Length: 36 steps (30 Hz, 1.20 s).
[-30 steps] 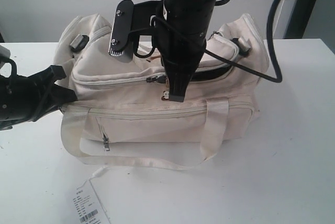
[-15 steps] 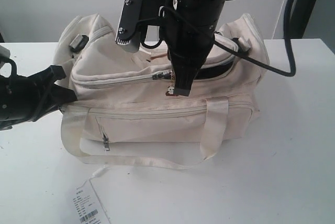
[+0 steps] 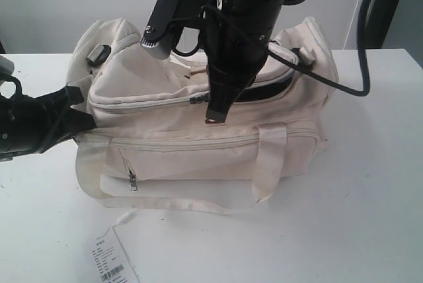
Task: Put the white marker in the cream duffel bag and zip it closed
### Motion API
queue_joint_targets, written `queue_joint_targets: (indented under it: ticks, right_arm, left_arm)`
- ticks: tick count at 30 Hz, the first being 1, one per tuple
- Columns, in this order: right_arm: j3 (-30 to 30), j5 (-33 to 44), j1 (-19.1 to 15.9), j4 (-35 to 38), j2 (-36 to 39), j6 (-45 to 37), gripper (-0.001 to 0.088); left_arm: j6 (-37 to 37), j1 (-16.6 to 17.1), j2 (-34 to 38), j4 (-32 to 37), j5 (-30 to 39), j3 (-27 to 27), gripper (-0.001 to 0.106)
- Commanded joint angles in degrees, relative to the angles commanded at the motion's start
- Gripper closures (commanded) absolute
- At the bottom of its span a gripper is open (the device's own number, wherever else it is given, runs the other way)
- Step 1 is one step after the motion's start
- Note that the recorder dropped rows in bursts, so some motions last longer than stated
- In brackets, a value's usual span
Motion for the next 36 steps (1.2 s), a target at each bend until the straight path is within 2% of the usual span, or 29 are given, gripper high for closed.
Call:
queue_joint_targets:
  ticks: [4,11,13,17,18,21,23,26,32,34,36]
  right_arm:
    - [0.0,0.0,0.0,0.4,0.0,3.0,0.0868]
    - [0.0,0.0,0.0,1.8,0.0,4.3,0.0868]
    - [0.0,0.0,0.0,1.8,0.0,5.8,0.0868]
    - [0.0,0.0,0.0,3.1,0.0,7.3,0.0868]
    - [0.0,0.0,0.0,3.4,0.0,7.3,0.0868]
    - [0.0,0.0,0.1,3.8,0.0,7.7,0.0868]
    - [0.0,0.0,0.1,3.9,0.0,7.7,0.0868]
    - [0.0,0.0,0.1,3.9,0.0,7.7,0.0868]
    - [0.0,0.0,0.1,4.3,0.0,6.3,0.0868]
    - [0.0,0.0,0.1,4.4,0.0,6.0,0.0868]
    - [0.0,0.0,0.1,4.4,0.0,5.3,0.0868]
  left_arm:
    - [1.8,0.0,-0.1,0.0,-1.1,0.0,0.105]
    - [1.8,0.0,-0.1,0.0,-6.9,0.0,0.105]
    - [1.8,0.0,-0.1,0.0,-7.0,0.0,0.101]
    - [1.5,0.0,-0.1,0.0,-3.8,-0.6,0.074]
    - [1.5,0.0,-0.1,0.0,-1.8,-1.1,0.062]
    - [1.6,0.0,-0.1,0.0,3.2,-1.8,0.037]
    - [1.8,0.0,-0.3,0.2,5.2,-2.0,0.030]
    - [1.8,0.0,-2.1,3.8,3.8,-2.0,0.029]
    - [2.5,0.0,-11.7,13.4,-5.6,-2.0,0.029]
    - [4.0,0.0,-15.0,17.6,-6.6,-2.0,0.029]
    - [6.6,0.0,-18.1,21.1,-4.4,-2.2,0.029]
